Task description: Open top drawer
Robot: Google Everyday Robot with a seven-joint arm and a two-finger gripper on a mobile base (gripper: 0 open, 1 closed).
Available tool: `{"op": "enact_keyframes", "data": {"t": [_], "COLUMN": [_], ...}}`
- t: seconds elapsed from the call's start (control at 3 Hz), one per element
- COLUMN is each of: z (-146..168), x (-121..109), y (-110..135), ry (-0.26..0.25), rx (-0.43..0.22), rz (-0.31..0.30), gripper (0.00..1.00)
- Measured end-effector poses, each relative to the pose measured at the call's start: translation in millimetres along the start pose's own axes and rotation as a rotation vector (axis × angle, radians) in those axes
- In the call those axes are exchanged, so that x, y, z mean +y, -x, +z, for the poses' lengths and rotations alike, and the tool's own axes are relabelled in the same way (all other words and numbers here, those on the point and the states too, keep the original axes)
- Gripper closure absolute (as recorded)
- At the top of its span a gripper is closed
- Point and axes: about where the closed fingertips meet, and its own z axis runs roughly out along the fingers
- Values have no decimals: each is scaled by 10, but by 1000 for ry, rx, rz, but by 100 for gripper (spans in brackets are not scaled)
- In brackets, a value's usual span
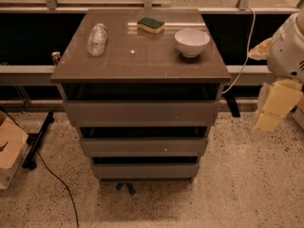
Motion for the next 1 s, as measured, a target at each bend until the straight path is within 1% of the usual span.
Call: {"op": "enact_keyframes", "data": {"t": [0.33,0.67,1.0], "z": [307,831,842], "x": [25,-11,-13], "y": [30,83,81], "ry": [31,93,94], "rx": [-51,-101,-101], "rz": [-11,-21,-21], "gripper": [0,0,0]}}
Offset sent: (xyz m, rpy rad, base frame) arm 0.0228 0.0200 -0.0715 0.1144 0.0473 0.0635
